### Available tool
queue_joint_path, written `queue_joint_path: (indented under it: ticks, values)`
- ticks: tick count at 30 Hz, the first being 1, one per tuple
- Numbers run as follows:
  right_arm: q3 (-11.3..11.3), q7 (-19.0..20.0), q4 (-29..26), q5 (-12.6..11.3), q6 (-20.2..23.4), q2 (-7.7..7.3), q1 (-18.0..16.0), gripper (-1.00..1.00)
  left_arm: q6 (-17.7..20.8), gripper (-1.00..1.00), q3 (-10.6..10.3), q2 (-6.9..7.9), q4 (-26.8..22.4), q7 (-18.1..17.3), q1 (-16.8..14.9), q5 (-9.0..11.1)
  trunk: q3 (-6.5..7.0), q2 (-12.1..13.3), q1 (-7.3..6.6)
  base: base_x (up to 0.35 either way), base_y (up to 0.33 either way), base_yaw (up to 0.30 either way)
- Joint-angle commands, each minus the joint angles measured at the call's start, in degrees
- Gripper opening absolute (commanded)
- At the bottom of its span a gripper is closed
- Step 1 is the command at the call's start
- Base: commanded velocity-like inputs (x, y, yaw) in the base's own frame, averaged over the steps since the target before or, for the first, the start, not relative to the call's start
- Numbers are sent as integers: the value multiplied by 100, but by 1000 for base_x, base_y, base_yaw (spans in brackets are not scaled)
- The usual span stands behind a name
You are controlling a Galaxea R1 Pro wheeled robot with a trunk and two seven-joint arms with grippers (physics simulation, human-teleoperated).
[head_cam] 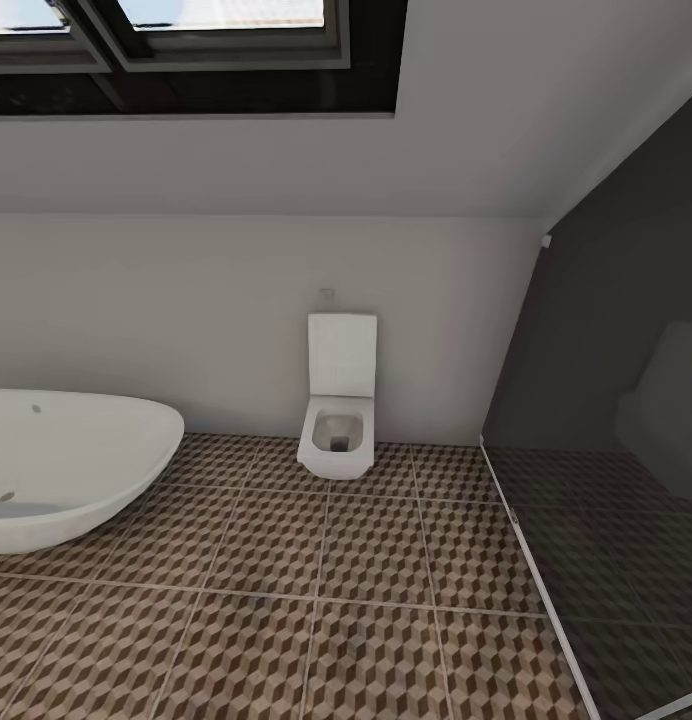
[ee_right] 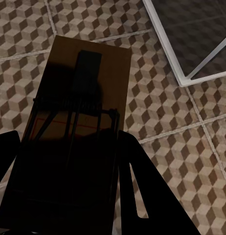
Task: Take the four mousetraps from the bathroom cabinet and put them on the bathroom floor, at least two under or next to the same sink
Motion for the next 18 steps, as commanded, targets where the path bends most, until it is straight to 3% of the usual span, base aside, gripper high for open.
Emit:
queue_joint_path:
  ticks: [1,18]
  values:
    - [51,-49,-2,-12,-9,-1,-3,-100,-20,-100,-40,-3,14,34,-7,-12,-11,-11,3,0,0,0]
    - [51,-49,-1,-12,-9,-1,-3,-100,-20,-100,-40,-3,14,34,-7,-11,-11,-11,3,0,0,0]
